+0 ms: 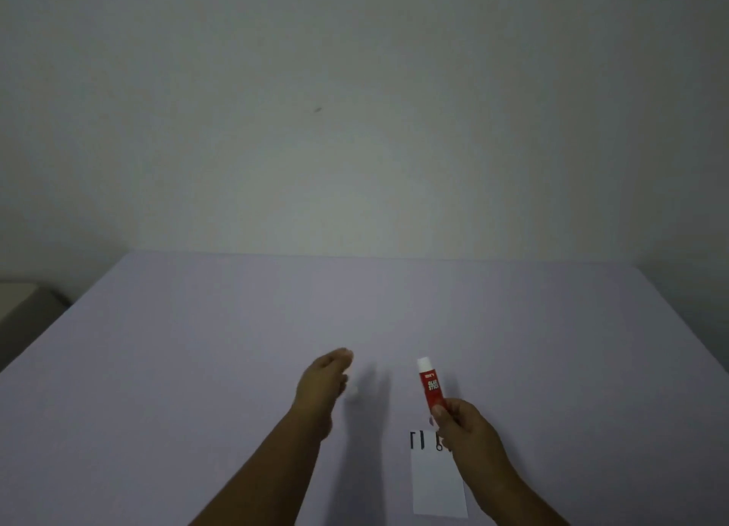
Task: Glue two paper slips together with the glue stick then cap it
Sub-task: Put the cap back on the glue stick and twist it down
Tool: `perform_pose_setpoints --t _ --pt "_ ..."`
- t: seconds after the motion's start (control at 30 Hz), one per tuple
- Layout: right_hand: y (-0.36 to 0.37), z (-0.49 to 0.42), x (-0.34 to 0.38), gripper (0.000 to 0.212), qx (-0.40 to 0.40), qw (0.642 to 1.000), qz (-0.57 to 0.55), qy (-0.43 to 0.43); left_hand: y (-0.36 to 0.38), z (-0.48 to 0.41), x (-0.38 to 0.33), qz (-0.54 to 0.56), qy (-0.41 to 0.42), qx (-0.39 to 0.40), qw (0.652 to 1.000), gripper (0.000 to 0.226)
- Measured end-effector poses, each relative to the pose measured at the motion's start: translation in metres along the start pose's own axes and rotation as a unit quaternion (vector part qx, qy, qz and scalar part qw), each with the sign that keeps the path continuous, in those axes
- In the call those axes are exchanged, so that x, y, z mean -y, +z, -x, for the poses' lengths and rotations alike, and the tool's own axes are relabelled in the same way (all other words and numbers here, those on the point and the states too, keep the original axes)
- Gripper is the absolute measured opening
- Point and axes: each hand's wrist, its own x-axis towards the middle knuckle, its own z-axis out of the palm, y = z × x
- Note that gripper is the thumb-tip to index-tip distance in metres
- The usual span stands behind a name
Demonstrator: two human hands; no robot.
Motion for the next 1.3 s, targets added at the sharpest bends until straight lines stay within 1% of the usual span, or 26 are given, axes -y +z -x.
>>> perform_pose_setpoints --t 0.03,0.07,0.17,0.23,0.3,0.37,0.43,0.5,0.53,0.57,0.6,0.63,0.67,0.73,0.77,0.83,1.0,1.17,1.23,1.3 --pt "0.001 -0.004 -0.005 0.008 -0.001 1.000 -0.005 0.012 -0.006 -0.011 0.004 -0.061 0.019 -0.032 0.997 0.034" --pt "0.002 -0.007 -0.010 0.008 0.000 1.000 -0.009 0.024 -0.011 -0.021 0.009 -0.139 0.039 -0.044 0.989 0.035" --pt "0.009 -0.014 -0.022 0.006 0.003 0.999 -0.026 0.047 -0.014 -0.040 0.026 -0.345 0.090 -0.010 0.934 0.042" --pt "0.013 -0.016 -0.027 0.006 0.005 0.998 -0.029 0.057 -0.010 -0.049 0.038 -0.430 0.131 0.026 0.893 0.043" --pt "0.017 -0.017 -0.029 0.006 0.010 0.998 -0.024 0.063 -0.006 -0.056 0.049 -0.472 0.167 0.042 0.865 0.037" --pt "0.020 -0.017 -0.028 0.007 0.021 0.998 -0.011 0.065 -0.004 -0.061 0.056 -0.488 0.184 0.035 0.853 0.033" --pt "0.022 -0.016 -0.027 0.008 0.027 0.998 0.005 0.059 -0.003 -0.064 0.061 -0.494 0.188 0.018 0.849 0.028" --pt "0.022 -0.015 -0.025 0.010 0.029 0.998 0.023 0.047 0.000 -0.062 0.061 -0.467 0.175 -0.003 0.867 0.022" --pt "0.022 -0.015 -0.024 0.011 0.031 0.998 0.034 0.041 0.001 -0.060 0.059 -0.431 0.159 -0.013 0.888 0.018" --pt "0.022 -0.014 -0.023 0.011 0.035 0.998 0.045 0.035 0.003 -0.057 0.056 -0.371 0.133 -0.014 0.919 0.013" --pt "0.022 -0.013 -0.021 0.011 0.038 0.997 0.056 0.028 0.005 -0.053 0.052 -0.288 0.097 -0.002 0.953 0.009" --pt "0.021 -0.012 -0.019 0.011 0.041 0.997 0.064 0.022 0.007 -0.049 0.047 -0.193 0.059 0.023 0.979 0.008" --pt "0.021 -0.011 -0.017 0.012 0.044 0.996 0.070 0.015 0.009 -0.045 0.042 -0.106 0.022 0.051 0.993 0.009" --pt "0.020 -0.008 -0.013 0.012 0.048 0.996 0.077 0.002 0.012 -0.036 0.033 0.005 -0.023 0.094 0.995 0.014" --pt "0.020 -0.007 -0.011 0.013 0.048 0.996 0.080 -0.006 0.013 -0.031 0.030 0.035 -0.031 0.109 0.993 0.016" --pt "0.019 -0.004 -0.008 0.013 0.049 0.995 0.086 -0.020 0.015 -0.022 0.025 0.058 -0.028 0.130 0.989 0.015" --pt "0.017 0.008 -0.004 0.010 0.044 0.989 0.124 -0.068 0.015 -0.003 0.019 0.073 -0.003 0.153 0.986 0.015" --pt "0.010 0.018 0.000 0.006 -0.011 0.967 0.203 -0.155 0.011 0.015 0.013 0.028 0.040 0.167 0.985 0.013" --pt "0.009 0.022 0.003 0.008 -0.015 0.967 0.201 -0.159 0.012 0.022 0.012 0.022 0.049 0.179 0.982 0.014" --pt "0.007 0.026 0.004 0.010 -0.004 0.976 0.165 -0.139 0.013 0.028 0.012 0.020 0.058 0.186 0.981 0.013"
